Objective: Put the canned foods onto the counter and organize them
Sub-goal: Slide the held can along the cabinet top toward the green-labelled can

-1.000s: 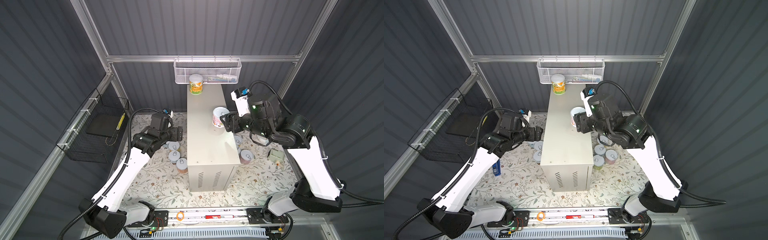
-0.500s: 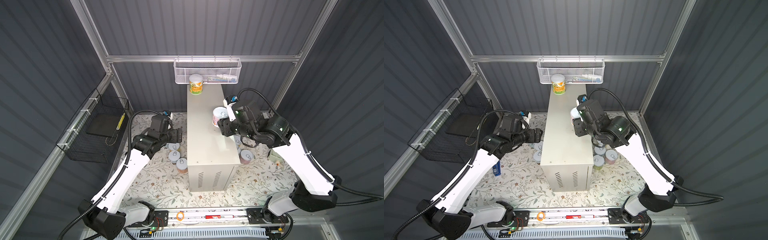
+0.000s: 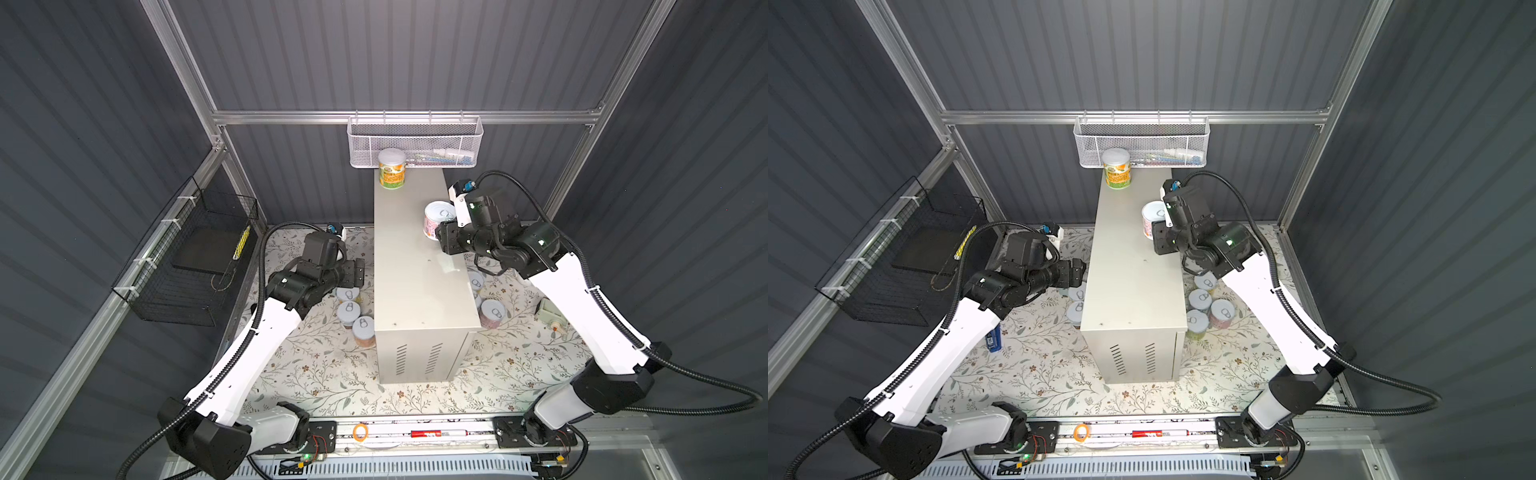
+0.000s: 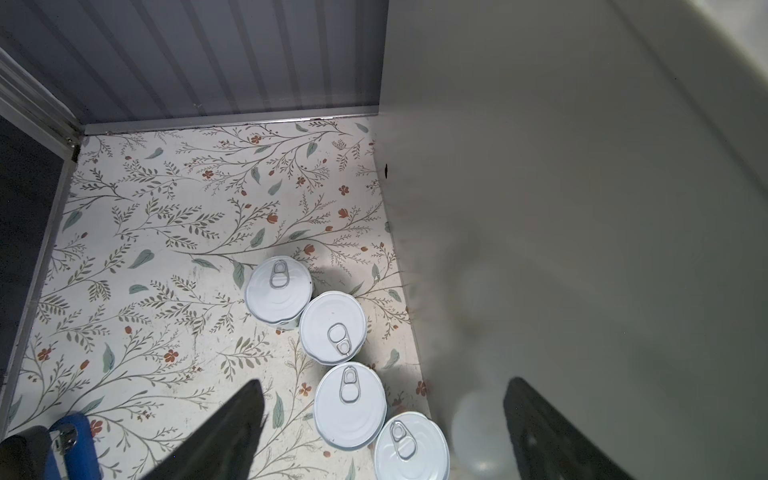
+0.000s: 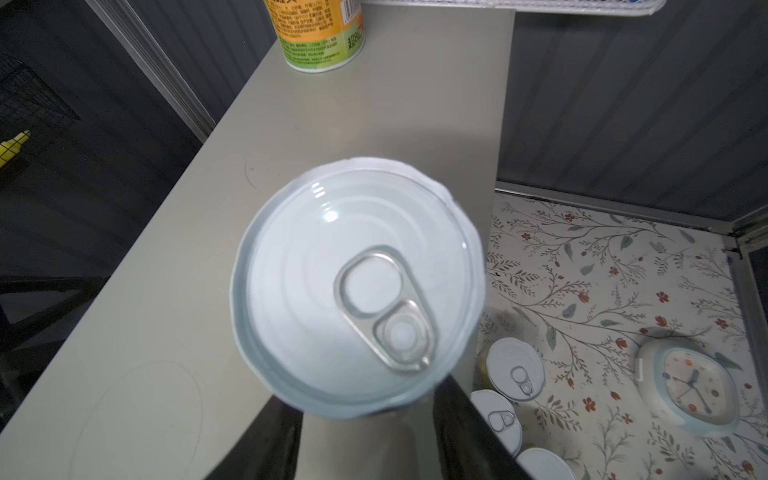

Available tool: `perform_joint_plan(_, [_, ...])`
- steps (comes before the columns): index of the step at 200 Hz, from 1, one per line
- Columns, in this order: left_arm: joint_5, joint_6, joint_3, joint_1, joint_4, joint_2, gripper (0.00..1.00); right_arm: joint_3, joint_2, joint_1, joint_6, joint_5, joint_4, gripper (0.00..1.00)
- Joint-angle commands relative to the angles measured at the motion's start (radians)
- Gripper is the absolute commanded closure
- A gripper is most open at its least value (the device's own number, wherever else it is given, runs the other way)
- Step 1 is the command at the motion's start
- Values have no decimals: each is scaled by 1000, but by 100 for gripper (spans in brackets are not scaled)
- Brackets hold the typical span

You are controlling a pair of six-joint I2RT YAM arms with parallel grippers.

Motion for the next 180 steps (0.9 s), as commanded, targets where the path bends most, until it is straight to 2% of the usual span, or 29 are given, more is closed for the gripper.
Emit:
perform_joint_plan(1, [-1,5,-12,10,14,14,8,55,53,-25,-24,-47,59,48])
perform_joint_plan(93, [20,13,-12,45,31,45,8,328,294,-126,-13,-109,100,48])
perform_joint_plan(180, [37,18,-15,81,30,62,8,484,448,-190,21,-168,160,48])
